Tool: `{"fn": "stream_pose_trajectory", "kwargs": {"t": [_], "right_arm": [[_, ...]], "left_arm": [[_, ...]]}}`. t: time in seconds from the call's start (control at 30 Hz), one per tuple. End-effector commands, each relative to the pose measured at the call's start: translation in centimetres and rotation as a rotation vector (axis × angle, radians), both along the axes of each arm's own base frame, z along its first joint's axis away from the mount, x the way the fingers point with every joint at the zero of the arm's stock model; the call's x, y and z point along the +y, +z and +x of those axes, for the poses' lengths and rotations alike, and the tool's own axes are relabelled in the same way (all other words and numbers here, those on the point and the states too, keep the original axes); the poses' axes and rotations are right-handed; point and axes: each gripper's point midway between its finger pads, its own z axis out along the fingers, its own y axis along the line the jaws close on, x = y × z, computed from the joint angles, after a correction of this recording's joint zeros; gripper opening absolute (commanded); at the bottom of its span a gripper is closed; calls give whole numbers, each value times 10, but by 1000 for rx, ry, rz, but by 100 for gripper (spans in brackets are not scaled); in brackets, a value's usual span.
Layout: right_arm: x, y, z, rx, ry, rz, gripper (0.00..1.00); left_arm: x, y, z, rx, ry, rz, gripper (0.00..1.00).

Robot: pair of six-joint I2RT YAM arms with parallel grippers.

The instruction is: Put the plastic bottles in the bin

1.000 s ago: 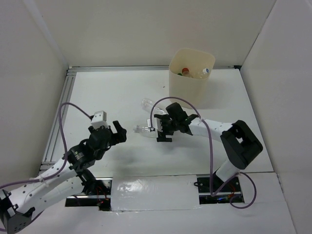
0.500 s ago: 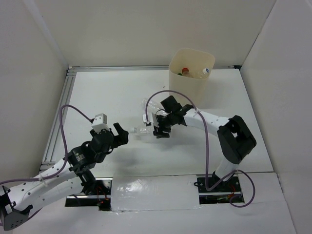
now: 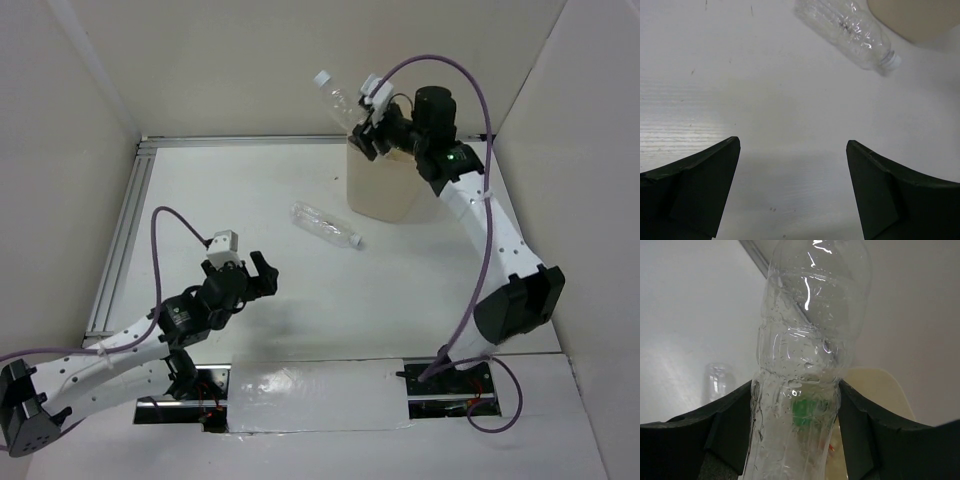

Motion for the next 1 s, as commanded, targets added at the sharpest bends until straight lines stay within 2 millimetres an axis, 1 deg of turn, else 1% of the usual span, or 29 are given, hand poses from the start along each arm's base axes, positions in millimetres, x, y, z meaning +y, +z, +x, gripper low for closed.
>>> {"fn": "stream_pose_trajectory", "kwargs": {"t": [0.0, 0.03, 0.07, 0.1, 0.13, 0.17, 0.2, 0.23, 0.27, 0.3, 0.33, 0.37, 0.43, 0.47, 0.5, 0.57, 0.6, 0.63, 0.67, 0.7, 0.73, 0.77, 0.8, 0.83, 0.87, 0.9, 0.93, 0.97], "right_arm": [[-53, -19, 50, 86, -204, 22, 32], [-61, -23, 54, 104, -204, 34, 33], [-79, -27, 61, 108, -230, 29, 35], [-85, -35, 67, 115, -242, 18, 39], [-86, -44, 71, 123, -220, 4, 44], [-94, -48, 75, 135, -219, -2, 52], [-96, -47, 74, 148, -208, -7, 77], [-90, -47, 72, 147, -164, -17, 94], [-91, -45, 68, 150, -138, -22, 100], [-91, -41, 68, 136, -116, -9, 100], [-83, -28, 58, 100, -56, 13, 100], [-85, -6, 48, 40, -44, 26, 100], [-75, 8, 38, -38, -10, 23, 100], [-66, 23, 23, -90, 49, 22, 100], [-60, 28, 15, -109, 74, 27, 100], [-48, 32, 5, -177, 109, 18, 100], [-32, 34, -5, -200, 154, 7, 96], [-23, 25, -12, -167, 179, -7, 92], [-13, 18, -15, -137, 197, -18, 84], [6, -5, -16, -84, 264, -51, 73], [15, -27, -22, 12, 291, -67, 35], [22, -41, -22, 76, 292, -67, 25], [37, -73, -24, 169, 318, -91, 23], [45, -90, -24, 213, 314, -105, 25], [56, -112, -19, 261, 270, -108, 57], [61, -119, -18, 293, 240, -111, 58], [67, -125, -14, 283, 219, -118, 66], [66, -137, -5, 278, 155, -155, 81]], "left_arm": [[-19, 17, 6, -41, -46, -31, 100], [-21, 17, 5, -41, -55, -32, 100], [-22, 20, 6, -50, -55, -42, 100], [-25, 22, 5, -56, -64, -51, 100], [-26, 19, 5, -51, -64, -44, 100], [-26, 19, 5, -51, -64, -44, 100], [-26, 19, 5, -51, -64, -44, 100], [-26, 19, 5, -51, -64, -44, 100], [-26, 19, 5, -51, -64, -44, 100], [-25, 18, 4, -45, -64, -37, 100], [-25, 18, 4, -45, -64, -36, 100], [-25, 18, 4, -45, -64, -36, 100], [-26, 15, 5, -39, -64, -29, 100], [-26, 15, 5, -39, -64, -29, 100], [-26, 15, 5, -37, -61, -37, 100], [-27, 14, 6, -35, -61, -35, 100], [-30, 11, 5, -28, -70, -27, 100], [-30, 11, 5, -28, -70, -27, 100], [-30, 11, 5, -28, -70, -27, 100], [-30, 11, 5, -28, -70, -27, 100], [-30, 11, 5, -28, -70, -27, 100], [-28, 11, 6, -32, -61, -24, 100], [-28, 11, 6, -32, -61, -24, 100], [-27, 11, 4, -29, -61, -20, 100], [-23, 11, 3, -26, -48, -22, 100], [-21, 14, 3, -36, -40, -28, 100], [-17, 7, 0, -18, -37, -16, 100], [-14, 9, -1, -20, -25, -22, 100]]}}
